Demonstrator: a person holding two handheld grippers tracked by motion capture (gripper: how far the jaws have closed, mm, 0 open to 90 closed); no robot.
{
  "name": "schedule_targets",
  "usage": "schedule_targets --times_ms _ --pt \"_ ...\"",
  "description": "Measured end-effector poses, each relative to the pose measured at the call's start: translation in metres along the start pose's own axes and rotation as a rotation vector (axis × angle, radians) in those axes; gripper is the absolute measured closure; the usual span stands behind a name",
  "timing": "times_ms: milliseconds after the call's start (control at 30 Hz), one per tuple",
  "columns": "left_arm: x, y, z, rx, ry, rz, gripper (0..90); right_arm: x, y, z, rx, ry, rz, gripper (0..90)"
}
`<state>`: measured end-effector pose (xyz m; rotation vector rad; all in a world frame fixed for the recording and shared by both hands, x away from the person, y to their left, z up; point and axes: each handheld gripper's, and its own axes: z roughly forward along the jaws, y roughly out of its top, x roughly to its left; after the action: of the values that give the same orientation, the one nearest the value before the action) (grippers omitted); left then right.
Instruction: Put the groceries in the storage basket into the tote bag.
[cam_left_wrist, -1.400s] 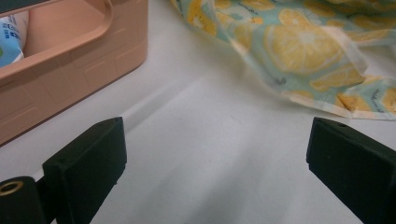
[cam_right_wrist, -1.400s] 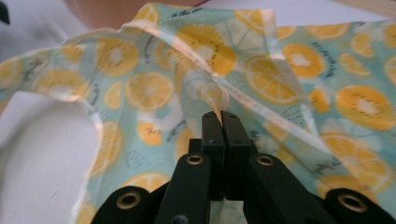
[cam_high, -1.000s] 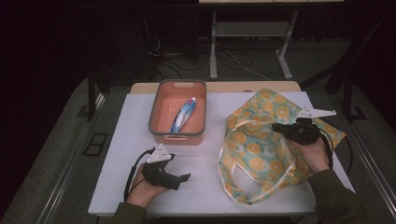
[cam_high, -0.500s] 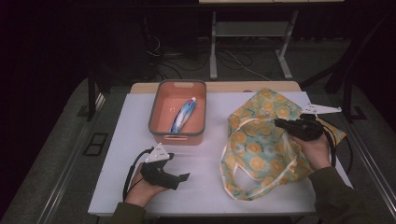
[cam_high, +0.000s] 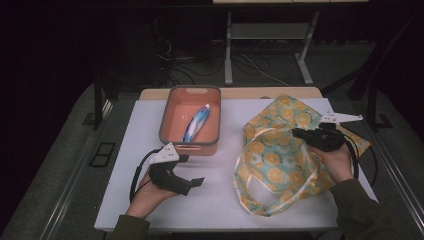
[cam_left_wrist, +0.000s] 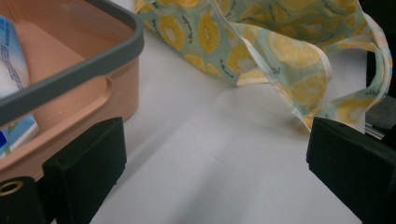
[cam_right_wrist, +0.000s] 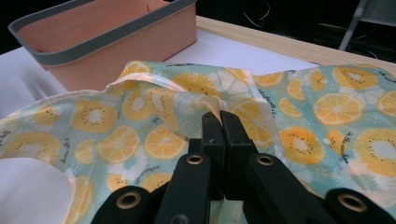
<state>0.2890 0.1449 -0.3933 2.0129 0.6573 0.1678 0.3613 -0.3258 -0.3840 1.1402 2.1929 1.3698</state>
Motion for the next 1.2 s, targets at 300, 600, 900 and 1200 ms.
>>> schedule_targets --times_ms 300,600,900,1200 --pt "0.011 0.019 0.005 -0.012 0.016 0.000 0.0 0.000 0.000 0.000 0.004 0.001 -0.005 89.4" --pt "0.031 0.044 0.013 -0.030 0.052 0.011 0.0 0.000 -0.001 0.001 0.006 0.001 -0.005 89.3" --pt "0.066 0.074 0.025 -0.037 0.109 0.003 2.4 0.001 -0.002 0.001 0.007 0.002 -0.008 89.3" --pt "0.098 0.096 0.045 -0.030 0.166 -0.013 14.0 0.003 -0.002 0.002 0.013 0.008 -0.015 89.4"
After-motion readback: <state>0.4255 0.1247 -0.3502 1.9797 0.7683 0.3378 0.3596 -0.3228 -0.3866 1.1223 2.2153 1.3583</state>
